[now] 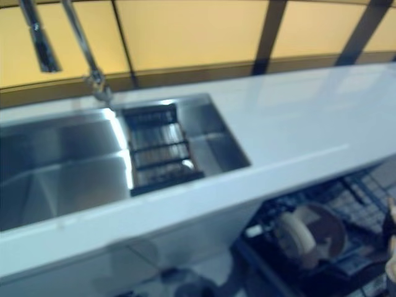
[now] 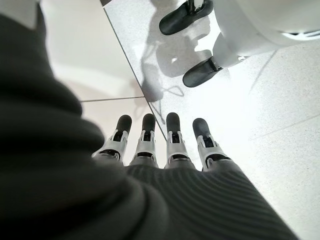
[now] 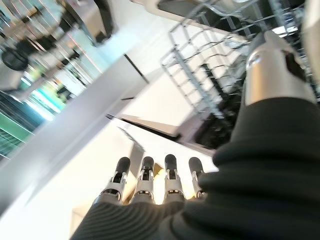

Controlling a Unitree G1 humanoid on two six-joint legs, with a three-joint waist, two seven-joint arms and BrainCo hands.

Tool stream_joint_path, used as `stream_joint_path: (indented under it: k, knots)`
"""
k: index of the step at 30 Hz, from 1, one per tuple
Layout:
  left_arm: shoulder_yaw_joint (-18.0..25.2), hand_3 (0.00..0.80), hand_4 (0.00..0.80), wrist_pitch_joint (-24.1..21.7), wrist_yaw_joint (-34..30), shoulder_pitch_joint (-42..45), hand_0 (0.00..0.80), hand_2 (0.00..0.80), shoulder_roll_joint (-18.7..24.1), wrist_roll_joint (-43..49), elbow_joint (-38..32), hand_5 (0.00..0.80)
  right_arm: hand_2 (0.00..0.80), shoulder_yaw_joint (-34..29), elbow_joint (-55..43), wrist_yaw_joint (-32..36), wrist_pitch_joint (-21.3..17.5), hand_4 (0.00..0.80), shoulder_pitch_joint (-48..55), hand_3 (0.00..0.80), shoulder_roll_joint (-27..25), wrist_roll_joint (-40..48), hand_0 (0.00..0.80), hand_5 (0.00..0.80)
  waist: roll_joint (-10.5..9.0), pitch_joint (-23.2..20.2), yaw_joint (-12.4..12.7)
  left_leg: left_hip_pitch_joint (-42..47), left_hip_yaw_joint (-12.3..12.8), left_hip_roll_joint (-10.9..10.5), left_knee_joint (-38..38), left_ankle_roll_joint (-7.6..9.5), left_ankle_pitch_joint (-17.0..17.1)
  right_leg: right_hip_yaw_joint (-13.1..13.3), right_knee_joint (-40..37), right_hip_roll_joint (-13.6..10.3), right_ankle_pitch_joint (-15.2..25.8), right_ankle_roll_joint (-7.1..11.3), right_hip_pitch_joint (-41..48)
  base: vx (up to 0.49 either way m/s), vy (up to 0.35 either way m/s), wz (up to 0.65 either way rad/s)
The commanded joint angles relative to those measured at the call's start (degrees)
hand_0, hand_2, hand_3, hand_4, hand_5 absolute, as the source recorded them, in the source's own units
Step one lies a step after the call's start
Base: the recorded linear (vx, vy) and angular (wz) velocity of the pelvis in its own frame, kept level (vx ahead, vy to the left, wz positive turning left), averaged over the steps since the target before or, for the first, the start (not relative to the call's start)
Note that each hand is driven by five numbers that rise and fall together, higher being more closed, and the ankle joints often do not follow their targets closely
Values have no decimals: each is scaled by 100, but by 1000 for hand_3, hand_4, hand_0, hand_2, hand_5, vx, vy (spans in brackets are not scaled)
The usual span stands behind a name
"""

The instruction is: Take plates into dishwasher

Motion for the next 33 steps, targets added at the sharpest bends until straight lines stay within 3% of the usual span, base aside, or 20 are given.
stream_joint_path:
  k: [1, 10, 18, 24, 27, 30, 33]
  knots:
    - [47, 0, 0, -34, 172, -198, 0, 0, -49, 61, 340, 0, 0, -393, -120, 54, 156, 0, -115, 0, -443, 164, 0, 0, -14, -200, 46, 149, 166, 149, 30, 160, -536, 192, 124, 154, -60, 545, -100, 1, 60, -13]
    - [59, 0, 0, 58, 354, -248, 0, 0, -71, 59, 520, 0, 0, -778, -65, 145, 316, 0, 124, 0, -574, 386, 0, 0, -40, -323, -41, 261, 191, 144, 30, 200, -666, 275, 145, 158, -119, 582, -37, 28, 69, -3]
    - [117, 0, 0, 220, 637, -276, 0, 0, -61, 2, 717, 0, 0, -1048, 538, -253, 716, 0, 242, 0, -599, 1355, 0, 0, -77, -373, -61, 349, 208, 136, 30, 249, -711, 269, 301, 155, -211, 571, -22, 9, 74, -1]
    - [104, 0, 0, 449, 633, -353, 0, 0, 109, 417, 880, 0, 0, -1323, 1545, -690, 663, 0, 609, 0, -471, 2288, 0, 0, -182, -236, -90, 194, 273, 120, 463, 372, -840, 242, 876, 85, -328, 570, -254, 3, 80, -3]
    - [-6, 0, 0, 620, 619, -536, 0, 0, 270, 645, 921, 0, 0, -1294, 2045, -1041, 493, 0, 707, 0, -302, 2832, 0, 0, -244, 24, -143, -33, 365, 78, 750, 416, -905, 227, 870, 29, -26, 692, -530, -144, 82, -11]
    - [-35, 0, 0, 723, 579, -662, 0, 0, 413, 579, 897, 0, 0, -1158, 2248, -967, 383, 0, 657, 0, -139, 3056, 0, 0, -256, 196, -196, -19, 465, 53, 612, 372, -787, 203, 694, 6, 346, 849, -763, -170, 91, -19]
    - [4, 0, 0, 743, 621, -689, 0, 0, 517, 442, 822, 0, 0, -956, 2439, -886, 462, 0, 556, 0, 68, 3235, 0, 0, -167, 221, -141, 14, 497, 118, 208, 368, -547, -37, 1233, -28, 189, 829, -818, -173, 56, -42]
